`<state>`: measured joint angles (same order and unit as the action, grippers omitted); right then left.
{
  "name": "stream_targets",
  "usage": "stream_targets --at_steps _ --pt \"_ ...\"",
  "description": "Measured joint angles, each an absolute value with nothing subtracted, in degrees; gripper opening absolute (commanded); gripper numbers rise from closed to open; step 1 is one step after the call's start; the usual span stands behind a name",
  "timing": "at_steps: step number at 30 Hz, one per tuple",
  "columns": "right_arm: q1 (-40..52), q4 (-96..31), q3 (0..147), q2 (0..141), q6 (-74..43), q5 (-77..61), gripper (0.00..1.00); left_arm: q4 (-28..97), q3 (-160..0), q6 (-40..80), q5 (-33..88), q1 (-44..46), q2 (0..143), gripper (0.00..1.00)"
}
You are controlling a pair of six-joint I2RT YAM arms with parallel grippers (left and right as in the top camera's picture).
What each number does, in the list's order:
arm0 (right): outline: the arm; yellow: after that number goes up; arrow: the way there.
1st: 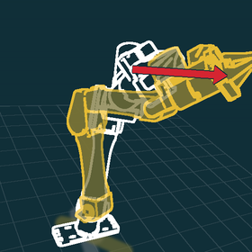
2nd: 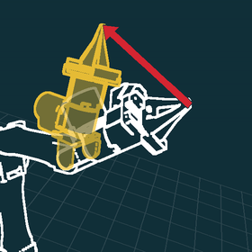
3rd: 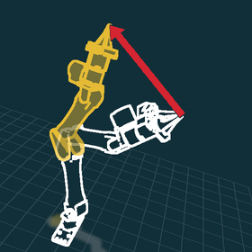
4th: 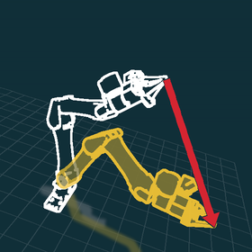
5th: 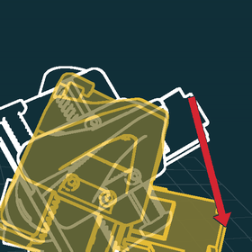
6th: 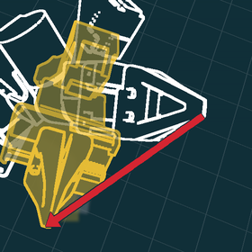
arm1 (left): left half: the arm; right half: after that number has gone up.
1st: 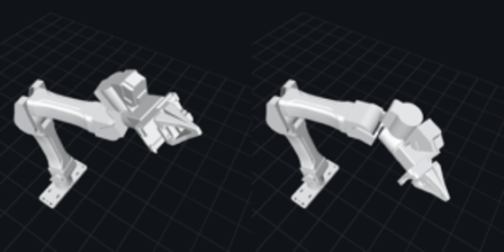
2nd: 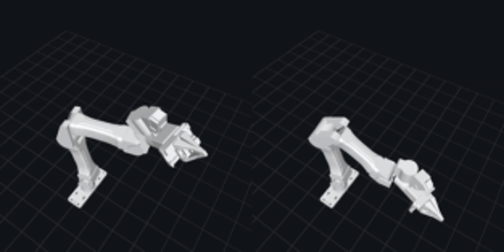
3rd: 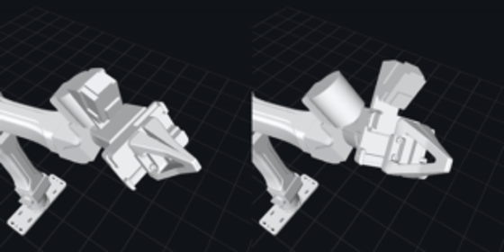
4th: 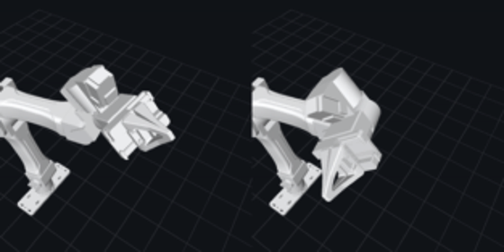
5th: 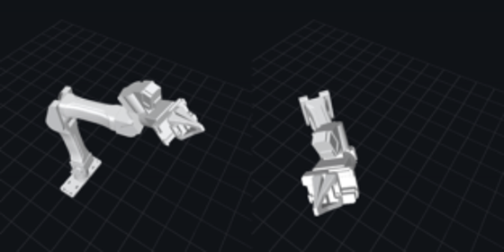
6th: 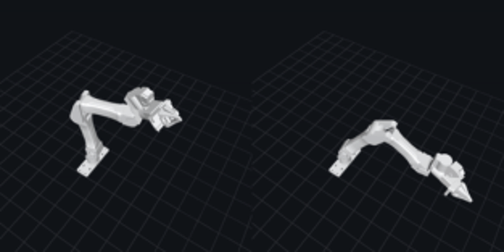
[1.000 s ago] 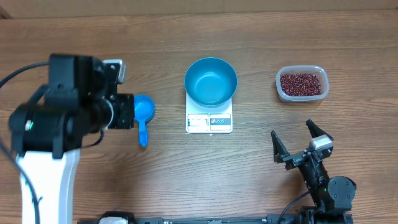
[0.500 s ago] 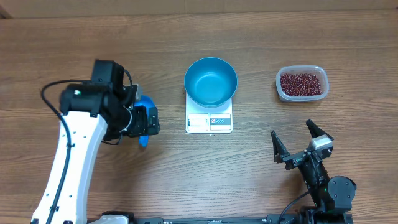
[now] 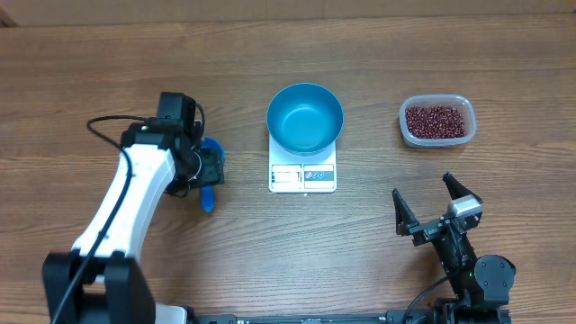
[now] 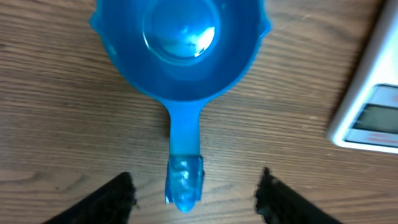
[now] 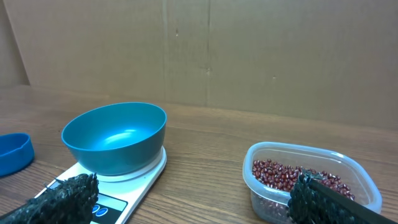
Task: Scoop item into bowl and weigh 150g on scale
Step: 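Close the left gripper on the blue scoop handle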
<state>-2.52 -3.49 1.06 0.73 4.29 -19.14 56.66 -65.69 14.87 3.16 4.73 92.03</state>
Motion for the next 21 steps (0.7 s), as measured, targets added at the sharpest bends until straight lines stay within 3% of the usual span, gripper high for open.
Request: stream_targets --at_steps 21 --pt "-2.5 -3.5 1.1 0.7 4.3 -19.2 1.00 49.6 -65.3 13.4 1.8 4.7 103.8 0.59"
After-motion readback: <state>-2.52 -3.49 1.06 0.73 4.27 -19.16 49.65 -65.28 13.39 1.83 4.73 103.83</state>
